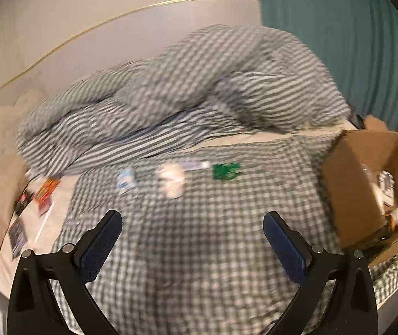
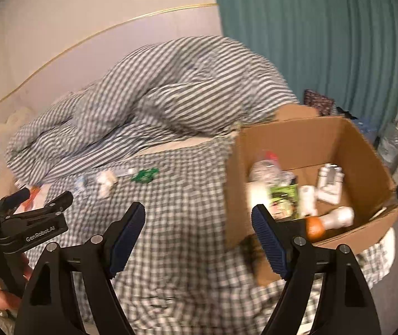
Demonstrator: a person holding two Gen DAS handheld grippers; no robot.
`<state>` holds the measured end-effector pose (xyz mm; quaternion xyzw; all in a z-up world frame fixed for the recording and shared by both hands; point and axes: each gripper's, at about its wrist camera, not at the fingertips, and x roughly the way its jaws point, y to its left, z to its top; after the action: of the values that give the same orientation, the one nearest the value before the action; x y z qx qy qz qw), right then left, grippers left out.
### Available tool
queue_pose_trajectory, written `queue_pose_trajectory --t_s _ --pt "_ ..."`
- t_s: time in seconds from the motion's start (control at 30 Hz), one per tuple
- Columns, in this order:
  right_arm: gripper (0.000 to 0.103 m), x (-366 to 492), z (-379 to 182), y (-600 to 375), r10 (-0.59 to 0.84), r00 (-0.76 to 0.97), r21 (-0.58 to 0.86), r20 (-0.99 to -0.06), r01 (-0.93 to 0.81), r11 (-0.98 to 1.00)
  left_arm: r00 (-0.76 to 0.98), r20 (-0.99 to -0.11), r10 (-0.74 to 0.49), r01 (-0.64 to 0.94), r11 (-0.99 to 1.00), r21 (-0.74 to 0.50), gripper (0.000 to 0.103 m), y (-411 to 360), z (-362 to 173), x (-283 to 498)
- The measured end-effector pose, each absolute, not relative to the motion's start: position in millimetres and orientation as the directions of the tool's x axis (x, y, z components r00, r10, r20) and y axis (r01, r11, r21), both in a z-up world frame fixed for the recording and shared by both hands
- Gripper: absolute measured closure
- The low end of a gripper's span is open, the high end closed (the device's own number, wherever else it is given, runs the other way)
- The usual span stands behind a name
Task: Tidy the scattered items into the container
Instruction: 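Move both grippers back over the remaining items on the bed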
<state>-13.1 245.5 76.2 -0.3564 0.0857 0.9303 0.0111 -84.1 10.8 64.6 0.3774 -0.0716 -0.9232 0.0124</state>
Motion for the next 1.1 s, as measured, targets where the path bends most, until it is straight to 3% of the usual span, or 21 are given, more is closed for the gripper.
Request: queue_pose_trajectory --t_s 0.47,1.1 --pt "0.025 -17.3 73.6 157.2 -0.110 -0.723 0.106 -0.682 0.051 -0.993 -0.681 -0.711 -0.175 0.180 -0.981 0.070 0.000 -128.0 49.3 -52.3" --pt "0.025 -55.2 37.0 136.4 -0.119 -0.666 0.078 -0.736 0.092 -0.993 -0.649 -0.744 -0.161 0.181 -0.982 0.054 0.000 -149.8 4.6 -88.8"
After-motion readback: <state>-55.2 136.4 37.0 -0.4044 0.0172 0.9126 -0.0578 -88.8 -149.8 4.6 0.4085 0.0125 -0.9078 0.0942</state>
